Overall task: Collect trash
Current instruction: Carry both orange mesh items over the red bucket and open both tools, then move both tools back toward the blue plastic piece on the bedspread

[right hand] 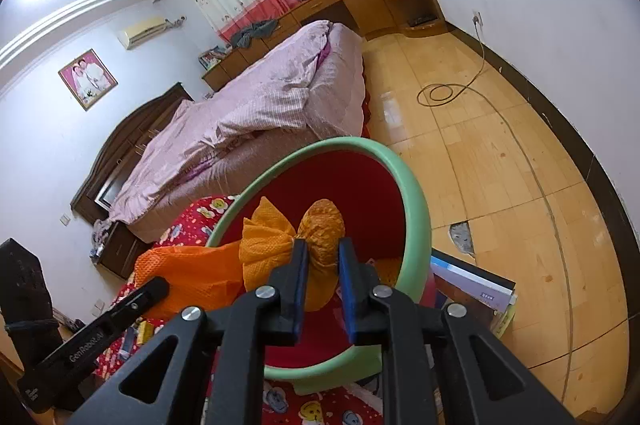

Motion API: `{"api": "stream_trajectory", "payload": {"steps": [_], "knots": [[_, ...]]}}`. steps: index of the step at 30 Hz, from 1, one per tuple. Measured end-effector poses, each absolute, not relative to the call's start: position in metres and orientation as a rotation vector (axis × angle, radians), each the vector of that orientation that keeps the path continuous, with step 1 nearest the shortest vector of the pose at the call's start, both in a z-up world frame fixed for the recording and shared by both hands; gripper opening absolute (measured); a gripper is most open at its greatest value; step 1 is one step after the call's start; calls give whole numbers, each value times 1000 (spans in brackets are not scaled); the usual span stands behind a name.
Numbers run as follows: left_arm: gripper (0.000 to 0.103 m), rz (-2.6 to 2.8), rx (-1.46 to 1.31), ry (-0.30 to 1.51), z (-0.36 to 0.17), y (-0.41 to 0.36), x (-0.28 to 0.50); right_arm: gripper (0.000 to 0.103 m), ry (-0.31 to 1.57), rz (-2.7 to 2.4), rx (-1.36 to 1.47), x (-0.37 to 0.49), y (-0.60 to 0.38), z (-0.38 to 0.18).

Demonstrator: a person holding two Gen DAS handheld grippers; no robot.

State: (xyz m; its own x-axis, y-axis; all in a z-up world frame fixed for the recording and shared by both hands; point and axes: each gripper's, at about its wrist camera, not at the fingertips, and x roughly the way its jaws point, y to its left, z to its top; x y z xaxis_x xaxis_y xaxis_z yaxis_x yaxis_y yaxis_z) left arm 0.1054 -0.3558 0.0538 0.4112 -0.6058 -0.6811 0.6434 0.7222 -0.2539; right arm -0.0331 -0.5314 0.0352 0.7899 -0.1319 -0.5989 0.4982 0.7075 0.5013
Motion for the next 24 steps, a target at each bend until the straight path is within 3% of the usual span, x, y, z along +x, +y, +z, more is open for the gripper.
{"api": "stream_trajectory", "payload": {"steps": [7, 13, 24], "knots": [[8, -822, 61, 860, 42, -364, 109, 21, 602, -373, 717, -20, -534, 22], [27, -823, 30, 857, 45, -360, 107, 33, 609, -372, 731, -18, -534, 19], [30, -785, 8, 853, 57, -333, 101, 44, 598, -362, 737, -27, -521, 21]]}}
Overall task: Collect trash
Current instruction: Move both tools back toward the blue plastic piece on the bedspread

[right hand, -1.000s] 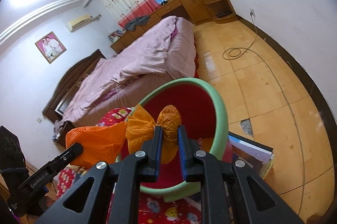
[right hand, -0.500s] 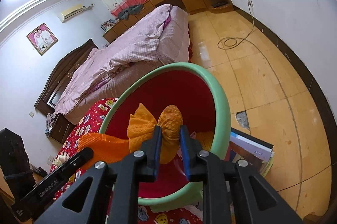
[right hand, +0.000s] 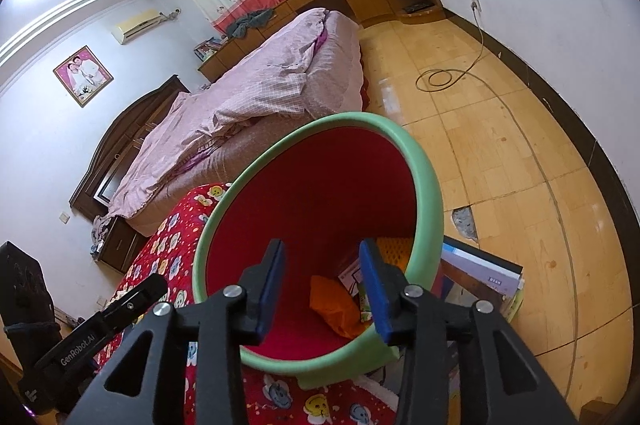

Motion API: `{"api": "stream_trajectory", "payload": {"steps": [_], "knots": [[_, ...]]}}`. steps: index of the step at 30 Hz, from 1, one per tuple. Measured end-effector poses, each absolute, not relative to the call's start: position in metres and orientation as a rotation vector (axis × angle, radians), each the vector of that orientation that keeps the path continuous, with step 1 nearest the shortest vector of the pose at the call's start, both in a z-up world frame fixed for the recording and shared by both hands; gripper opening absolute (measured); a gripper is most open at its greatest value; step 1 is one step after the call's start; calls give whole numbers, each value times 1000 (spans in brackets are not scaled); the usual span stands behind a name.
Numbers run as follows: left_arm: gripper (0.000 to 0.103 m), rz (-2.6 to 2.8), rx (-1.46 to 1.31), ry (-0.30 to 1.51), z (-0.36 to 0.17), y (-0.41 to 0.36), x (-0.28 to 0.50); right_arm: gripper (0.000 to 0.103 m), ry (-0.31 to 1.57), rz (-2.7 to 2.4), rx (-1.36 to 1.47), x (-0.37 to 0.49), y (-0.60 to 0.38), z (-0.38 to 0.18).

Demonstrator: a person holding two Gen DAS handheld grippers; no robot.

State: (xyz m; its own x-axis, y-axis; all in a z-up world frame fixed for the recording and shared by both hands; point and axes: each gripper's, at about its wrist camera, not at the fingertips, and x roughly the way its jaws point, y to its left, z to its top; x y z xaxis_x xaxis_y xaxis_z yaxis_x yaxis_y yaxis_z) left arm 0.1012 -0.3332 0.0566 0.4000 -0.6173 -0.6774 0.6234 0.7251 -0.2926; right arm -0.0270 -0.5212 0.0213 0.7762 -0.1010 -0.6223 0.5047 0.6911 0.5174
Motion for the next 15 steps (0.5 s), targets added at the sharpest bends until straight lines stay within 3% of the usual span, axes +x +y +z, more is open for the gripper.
{"api": "stream_trajectory", "payload": {"steps": [15], "knots": [[30, -652, -43, 821, 76, -256, 100, 62, 586, -329, 720, -37, -490, 40]]}}
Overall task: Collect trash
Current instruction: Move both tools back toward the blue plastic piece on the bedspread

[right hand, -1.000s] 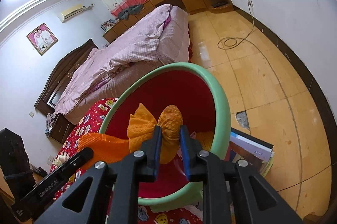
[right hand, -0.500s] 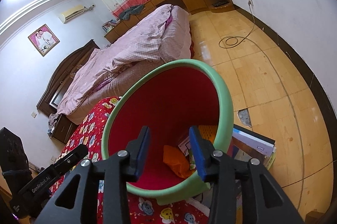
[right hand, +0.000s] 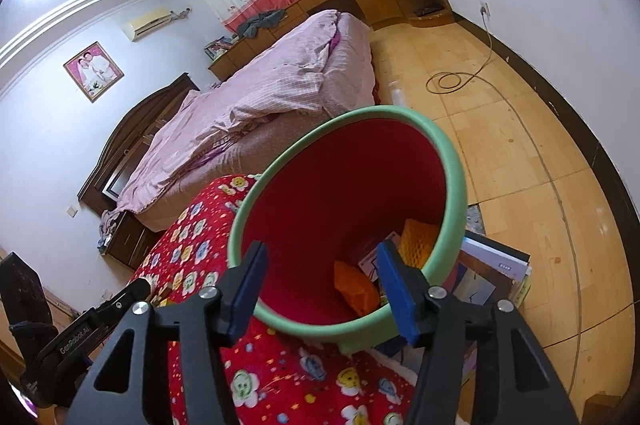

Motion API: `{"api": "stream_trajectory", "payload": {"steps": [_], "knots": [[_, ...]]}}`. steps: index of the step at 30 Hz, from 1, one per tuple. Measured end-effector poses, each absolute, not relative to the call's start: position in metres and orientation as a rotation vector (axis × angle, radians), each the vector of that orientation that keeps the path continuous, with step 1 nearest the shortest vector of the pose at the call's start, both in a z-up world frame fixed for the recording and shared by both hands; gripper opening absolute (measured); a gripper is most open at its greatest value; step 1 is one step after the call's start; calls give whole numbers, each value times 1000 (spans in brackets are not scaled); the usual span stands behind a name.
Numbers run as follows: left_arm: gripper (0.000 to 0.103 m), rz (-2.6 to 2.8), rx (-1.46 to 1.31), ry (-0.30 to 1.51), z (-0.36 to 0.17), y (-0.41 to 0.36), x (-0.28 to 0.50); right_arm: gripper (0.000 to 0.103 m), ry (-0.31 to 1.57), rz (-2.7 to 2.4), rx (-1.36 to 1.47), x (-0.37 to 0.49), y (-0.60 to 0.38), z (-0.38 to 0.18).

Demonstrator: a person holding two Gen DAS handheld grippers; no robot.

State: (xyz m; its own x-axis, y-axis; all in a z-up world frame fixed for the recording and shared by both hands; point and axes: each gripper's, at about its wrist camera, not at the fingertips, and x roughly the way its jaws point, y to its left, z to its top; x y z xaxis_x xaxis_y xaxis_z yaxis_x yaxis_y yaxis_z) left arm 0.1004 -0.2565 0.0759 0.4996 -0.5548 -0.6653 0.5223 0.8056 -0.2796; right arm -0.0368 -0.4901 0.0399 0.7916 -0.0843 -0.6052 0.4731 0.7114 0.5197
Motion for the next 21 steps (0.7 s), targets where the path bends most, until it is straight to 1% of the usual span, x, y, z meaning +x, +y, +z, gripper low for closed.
{"api": "stream_trajectory", "payload": {"steps": [5, 18, 21], "knots": [[30, -593, -41, 820, 77, -231, 103, 70, 585, -321, 704, -37, -472, 48], [30, -447, -55, 845, 69, -156, 119, 73, 602, -295, 702, -30, -437, 52], [30, -388, -52, 856, 64, -141, 125, 75, 608, -294, 702, -27, -432, 50]]}}
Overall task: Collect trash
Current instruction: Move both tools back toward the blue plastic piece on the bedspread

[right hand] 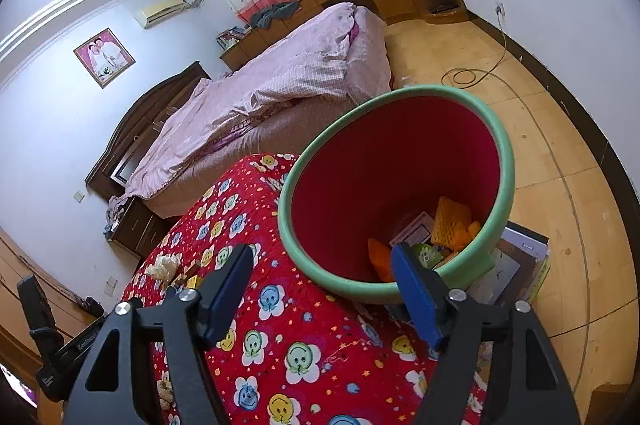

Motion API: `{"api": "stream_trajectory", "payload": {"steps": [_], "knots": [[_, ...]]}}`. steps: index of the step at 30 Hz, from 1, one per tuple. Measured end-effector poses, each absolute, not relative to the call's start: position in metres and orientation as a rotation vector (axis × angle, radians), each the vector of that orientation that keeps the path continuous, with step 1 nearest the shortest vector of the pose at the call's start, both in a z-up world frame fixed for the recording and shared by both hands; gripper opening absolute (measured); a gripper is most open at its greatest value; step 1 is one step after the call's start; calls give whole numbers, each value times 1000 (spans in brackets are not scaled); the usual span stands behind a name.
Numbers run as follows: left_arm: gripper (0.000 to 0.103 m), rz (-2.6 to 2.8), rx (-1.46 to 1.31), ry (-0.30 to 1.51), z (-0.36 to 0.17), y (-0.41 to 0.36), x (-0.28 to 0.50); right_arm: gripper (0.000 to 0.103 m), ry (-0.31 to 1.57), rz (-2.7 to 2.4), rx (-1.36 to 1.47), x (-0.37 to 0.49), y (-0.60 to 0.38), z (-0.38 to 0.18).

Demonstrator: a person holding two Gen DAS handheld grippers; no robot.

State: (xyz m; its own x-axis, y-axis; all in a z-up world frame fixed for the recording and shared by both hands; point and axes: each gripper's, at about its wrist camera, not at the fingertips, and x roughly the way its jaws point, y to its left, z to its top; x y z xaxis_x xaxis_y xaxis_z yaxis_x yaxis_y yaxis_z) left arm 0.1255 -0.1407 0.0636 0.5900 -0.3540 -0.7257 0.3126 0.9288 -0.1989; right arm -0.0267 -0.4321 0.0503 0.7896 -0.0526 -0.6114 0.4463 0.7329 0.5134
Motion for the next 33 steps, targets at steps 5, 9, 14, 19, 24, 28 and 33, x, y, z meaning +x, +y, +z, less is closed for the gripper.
{"api": "stream_trajectory", "payload": {"steps": [5, 9, 14, 19, 24, 28, 33], "knots": [[38, -328, -53, 867, 52, -122, 139, 75, 633, -291, 697, -21, -424, 47], [41, -300, -33, 877, 42, -115, 152, 75, 652, -299, 684, -17, -420, 44], [42, -296, 18, 921, 23, -117, 167, 75, 665, -311, 684, -14, -420, 41], [42, -326, 45, 961, 6, -124, 176, 75, 687, -310, 697, -10, -420, 34], [37, -321, 93, 952, -3, -131, 178, 76, 700, -322, 689, -8, -418, 29], [19, -329, 113, 921, -2, -132, 175, 76, 708, -338, 681, -6, -416, 28], [18, -337, 89, 914, 1, -126, 172, 76, 715, -326, 661, -2, -408, 31]]}}
